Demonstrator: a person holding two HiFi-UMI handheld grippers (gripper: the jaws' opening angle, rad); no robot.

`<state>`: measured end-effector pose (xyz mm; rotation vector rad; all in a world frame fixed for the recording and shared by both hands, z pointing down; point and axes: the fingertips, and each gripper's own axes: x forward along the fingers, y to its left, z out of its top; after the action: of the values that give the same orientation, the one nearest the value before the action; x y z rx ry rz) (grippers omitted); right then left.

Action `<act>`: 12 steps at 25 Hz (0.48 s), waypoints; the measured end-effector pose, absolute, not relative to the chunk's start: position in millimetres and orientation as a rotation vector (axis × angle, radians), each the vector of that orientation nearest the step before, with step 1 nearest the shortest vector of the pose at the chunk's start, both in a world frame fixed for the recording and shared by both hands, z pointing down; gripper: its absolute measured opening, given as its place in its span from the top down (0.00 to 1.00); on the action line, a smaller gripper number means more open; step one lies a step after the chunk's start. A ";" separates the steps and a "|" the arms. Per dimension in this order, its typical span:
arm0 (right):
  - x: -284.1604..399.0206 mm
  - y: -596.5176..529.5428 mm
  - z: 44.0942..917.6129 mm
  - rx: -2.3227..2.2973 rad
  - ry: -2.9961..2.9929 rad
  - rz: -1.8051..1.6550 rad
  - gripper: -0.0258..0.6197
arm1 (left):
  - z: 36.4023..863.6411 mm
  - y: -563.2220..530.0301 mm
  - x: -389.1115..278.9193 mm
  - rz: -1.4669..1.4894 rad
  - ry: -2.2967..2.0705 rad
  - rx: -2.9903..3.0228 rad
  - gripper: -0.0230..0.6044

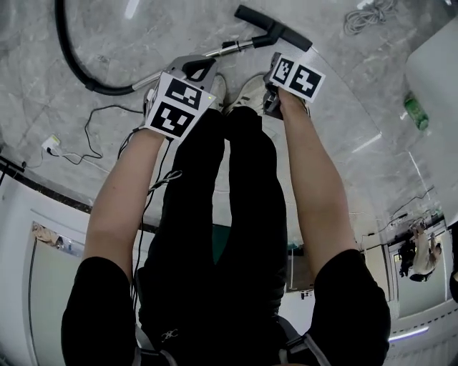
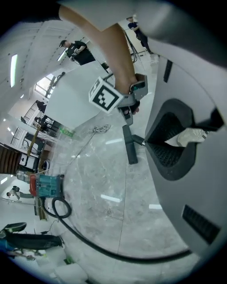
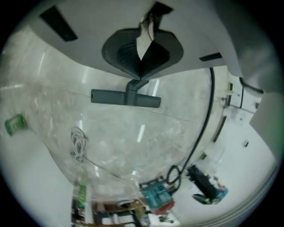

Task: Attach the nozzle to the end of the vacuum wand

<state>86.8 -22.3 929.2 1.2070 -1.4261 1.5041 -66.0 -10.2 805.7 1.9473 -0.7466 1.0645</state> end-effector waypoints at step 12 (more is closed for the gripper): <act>94.7 -110.8 539.2 1.625 -1.958 0.951 0.94 | 553.3 -95.3 -77.9 0.883 -1.138 1.939 0.95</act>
<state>94.7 -110.8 539.2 1.6251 -1.9578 0.9507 -77.9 -95.3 553.3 1.9387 -1.1383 0.8831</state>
